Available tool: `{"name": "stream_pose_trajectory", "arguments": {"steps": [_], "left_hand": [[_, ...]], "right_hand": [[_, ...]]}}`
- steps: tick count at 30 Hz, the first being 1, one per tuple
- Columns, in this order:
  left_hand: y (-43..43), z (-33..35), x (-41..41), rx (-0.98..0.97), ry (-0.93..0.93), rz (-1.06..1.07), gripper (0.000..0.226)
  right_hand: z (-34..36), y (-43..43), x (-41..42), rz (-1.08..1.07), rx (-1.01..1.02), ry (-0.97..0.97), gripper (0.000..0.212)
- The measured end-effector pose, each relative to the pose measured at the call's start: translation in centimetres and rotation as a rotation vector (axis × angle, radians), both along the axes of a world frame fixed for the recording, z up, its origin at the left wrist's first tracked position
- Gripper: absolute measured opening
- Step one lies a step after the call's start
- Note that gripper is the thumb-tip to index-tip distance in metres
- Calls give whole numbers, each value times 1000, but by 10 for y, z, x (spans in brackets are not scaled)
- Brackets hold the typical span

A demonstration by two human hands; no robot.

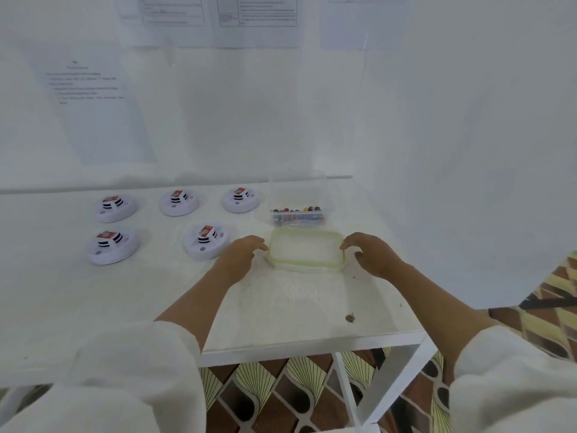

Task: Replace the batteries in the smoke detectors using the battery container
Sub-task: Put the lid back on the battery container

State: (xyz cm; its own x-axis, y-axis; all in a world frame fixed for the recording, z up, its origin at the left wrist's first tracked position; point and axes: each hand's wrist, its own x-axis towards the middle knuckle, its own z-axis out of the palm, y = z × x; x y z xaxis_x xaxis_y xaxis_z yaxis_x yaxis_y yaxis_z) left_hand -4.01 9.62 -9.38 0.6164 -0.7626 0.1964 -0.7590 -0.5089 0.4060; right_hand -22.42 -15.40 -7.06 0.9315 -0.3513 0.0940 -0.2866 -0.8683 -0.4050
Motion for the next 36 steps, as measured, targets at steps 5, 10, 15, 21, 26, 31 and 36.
{"name": "stream_pose_trajectory", "arguments": {"steps": [5, 10, 15, 21, 26, 31, 36], "left_hand": [[-2, 1, 3, -58, 18, 11, 31], [-6, 3, 3, -66, -1, 24, 24], [-6, 3, 5, -63, -32, 16, 25], [-8, 3, 5, -86, -71, -5, 26], [-7, 6, 6, -82, -97, -54, 20], [-3, 12, 9, -96, -107, -83, 16], [0, 17, 10, -259, 40, -37, 11]], "right_hand": [[3, -2, 4, 27, -38, -22, 43], [2, -5, 8, 33, -24, -39, 38], [1, -9, 9, 66, -33, -31, 35], [1, -13, 12, 93, -16, 6, 39], [4, -19, 14, 92, 63, -37, 29], [14, -21, 10, 122, 125, -96, 21], [18, -19, 11, 89, 234, -239, 18]]}}
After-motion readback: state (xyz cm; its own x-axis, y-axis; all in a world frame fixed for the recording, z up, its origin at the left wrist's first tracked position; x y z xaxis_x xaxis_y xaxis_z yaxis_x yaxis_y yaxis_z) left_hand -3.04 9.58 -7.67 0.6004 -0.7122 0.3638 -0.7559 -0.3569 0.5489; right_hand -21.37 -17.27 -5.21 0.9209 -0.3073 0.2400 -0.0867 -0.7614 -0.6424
